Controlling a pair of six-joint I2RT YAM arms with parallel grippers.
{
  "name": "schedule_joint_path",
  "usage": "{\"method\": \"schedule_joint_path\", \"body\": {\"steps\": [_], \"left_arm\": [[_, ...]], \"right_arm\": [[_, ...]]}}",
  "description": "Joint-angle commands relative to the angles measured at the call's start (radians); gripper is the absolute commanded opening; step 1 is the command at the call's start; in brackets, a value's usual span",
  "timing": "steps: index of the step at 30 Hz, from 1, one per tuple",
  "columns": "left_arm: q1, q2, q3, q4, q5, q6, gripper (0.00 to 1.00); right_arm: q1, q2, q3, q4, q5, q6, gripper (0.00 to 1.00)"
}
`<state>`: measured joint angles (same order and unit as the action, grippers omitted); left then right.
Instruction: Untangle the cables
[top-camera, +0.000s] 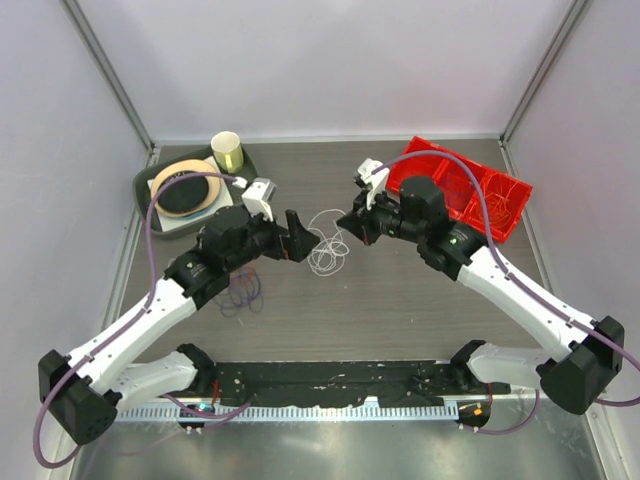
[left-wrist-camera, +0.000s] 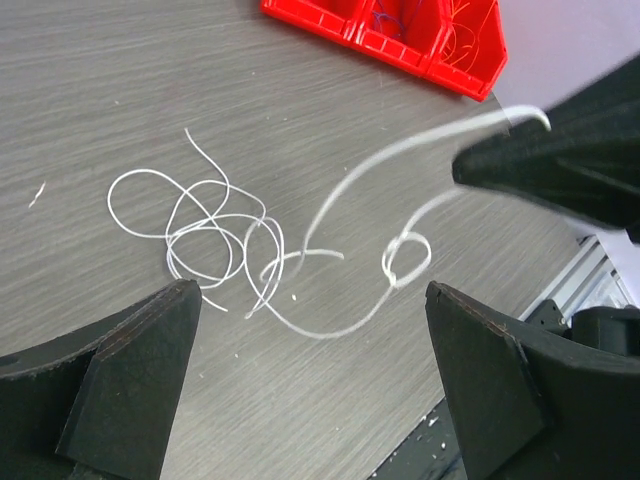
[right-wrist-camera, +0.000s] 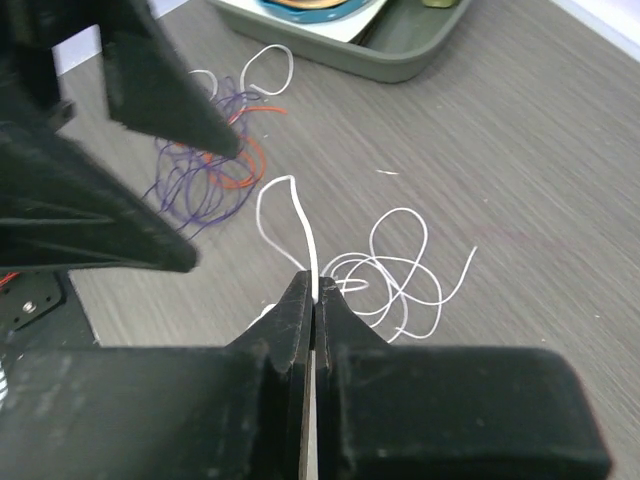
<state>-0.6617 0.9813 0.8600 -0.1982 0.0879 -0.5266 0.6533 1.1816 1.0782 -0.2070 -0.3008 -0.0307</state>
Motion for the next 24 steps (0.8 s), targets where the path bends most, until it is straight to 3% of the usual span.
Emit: {"method": "schedule_joint_path", "body": {"steps": [1,10,11,13,14,15,17,18,21,22,23,24], "left_arm": [[-0.006,0.06,0.08,0.069,-0.028,0.04,1.0],[-0.041,0.168,0.076,0.195,-0.079,-0.001,1.0],[-0.047,0.174,0.076,0.194,-0.143,-0.007,0.98],[-0.067,0.18,0.08,0.226,-0.25,-0.039,0.86],[-0.073,0.175,0.08,0.224,-0.316,-0.053,0.65],[-0.076,0.169,0.074,0.218,-0.456,-0.064,0.53],[-0.078,0.14,0.068,0.201,-0.581,-0.094,0.23],[-0.078,0.128,0.063,0.16,-0.706,-0.096,0.19],[-0.078,0.099,0.073,0.062,-0.908,-0.098,0.11],[-0.078,0.094,0.077,0.037,-0.948,-0.099,0.09],[-0.078,0.085,0.08,0.014,-0.971,-0.102,0.0],[-0.078,0.082,0.083,-0.012,-0.985,-0.102,0.0]], "right_arm": [[0.009,-0.071,0.061,-0.026,-0.086,-0.006,0.01],[0.009,-0.152,0.106,-0.045,-0.199,0.029,0.01],[0.009,-0.155,0.106,-0.045,-0.198,0.05,0.01],[0.009,-0.16,0.111,-0.048,-0.17,0.064,0.01],[0.009,-0.163,0.112,-0.061,-0.152,0.067,0.01],[0.009,-0.166,0.118,-0.074,-0.094,0.068,0.01],[0.009,-0.171,0.12,-0.106,-0.013,0.069,0.01],[0.009,-0.174,0.118,-0.115,0.03,0.069,0.01],[0.009,-0.191,0.111,-0.149,0.234,0.068,0.01],[0.009,-0.195,0.108,-0.152,0.358,0.069,0.01],[0.009,-0.201,0.101,-0.152,0.392,0.071,0.01],[0.008,-0.209,0.101,-0.15,0.42,0.068,0.01]]}}
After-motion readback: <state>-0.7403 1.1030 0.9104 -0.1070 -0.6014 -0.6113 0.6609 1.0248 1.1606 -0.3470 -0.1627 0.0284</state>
